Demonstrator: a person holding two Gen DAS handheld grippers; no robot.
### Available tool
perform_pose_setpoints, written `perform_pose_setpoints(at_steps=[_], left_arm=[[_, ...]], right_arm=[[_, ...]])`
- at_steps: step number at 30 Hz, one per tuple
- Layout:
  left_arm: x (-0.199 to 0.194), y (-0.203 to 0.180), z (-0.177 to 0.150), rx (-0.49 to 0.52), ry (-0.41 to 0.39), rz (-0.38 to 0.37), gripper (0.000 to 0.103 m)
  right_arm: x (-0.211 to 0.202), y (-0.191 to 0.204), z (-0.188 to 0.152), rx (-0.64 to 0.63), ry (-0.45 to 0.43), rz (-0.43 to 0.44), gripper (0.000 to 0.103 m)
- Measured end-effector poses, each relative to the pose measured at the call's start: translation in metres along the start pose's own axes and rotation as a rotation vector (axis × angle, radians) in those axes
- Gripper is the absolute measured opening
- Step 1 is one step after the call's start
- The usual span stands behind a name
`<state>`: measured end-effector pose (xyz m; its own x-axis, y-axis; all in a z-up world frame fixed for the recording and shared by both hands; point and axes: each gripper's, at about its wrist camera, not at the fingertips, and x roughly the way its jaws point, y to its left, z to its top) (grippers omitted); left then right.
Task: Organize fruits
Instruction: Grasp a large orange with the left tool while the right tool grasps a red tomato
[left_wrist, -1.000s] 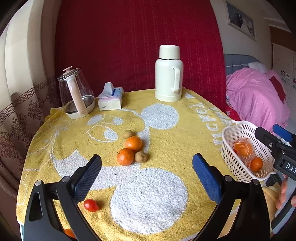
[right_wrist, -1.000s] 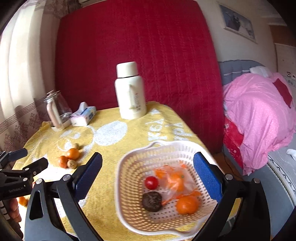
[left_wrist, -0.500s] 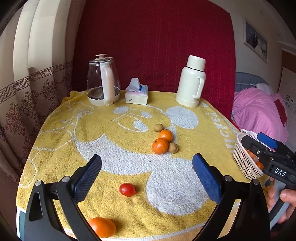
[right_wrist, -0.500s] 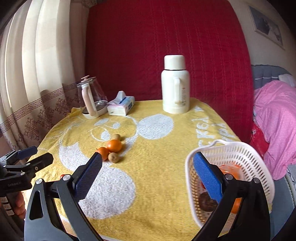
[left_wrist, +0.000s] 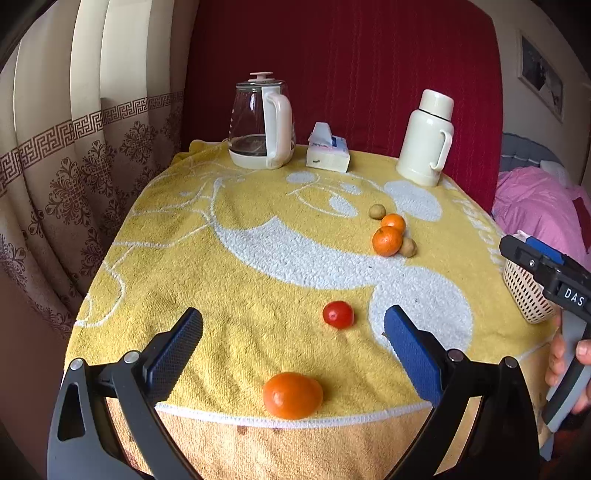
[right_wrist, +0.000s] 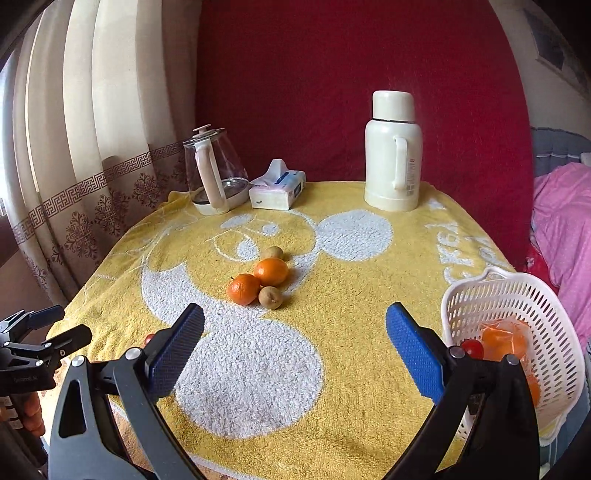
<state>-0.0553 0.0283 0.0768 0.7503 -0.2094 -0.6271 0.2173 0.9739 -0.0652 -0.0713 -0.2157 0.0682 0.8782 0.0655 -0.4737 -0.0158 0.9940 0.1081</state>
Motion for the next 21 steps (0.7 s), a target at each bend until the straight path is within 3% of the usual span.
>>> perform_pose_setpoints(at_steps=[7,9,21], left_arm=[[0.007,0.008,-0.025,-0.02,0.071,-0.014,0.095],[0.011,0.009,-0.03,-0.02,0.094,-0.017,0.081],[0.027,0.016,-0.047,-0.085,0.169,-0.091,0.047]], right_arm=[[0.008,0.012,-0.006,-0.021,0.036,0.022,0.1],[0.011,0.015,-0.008,-0.025,0.049,0.029,0.1],[0.023,0.03,-0.016,-0.052,0.092,0.056,0.1]])
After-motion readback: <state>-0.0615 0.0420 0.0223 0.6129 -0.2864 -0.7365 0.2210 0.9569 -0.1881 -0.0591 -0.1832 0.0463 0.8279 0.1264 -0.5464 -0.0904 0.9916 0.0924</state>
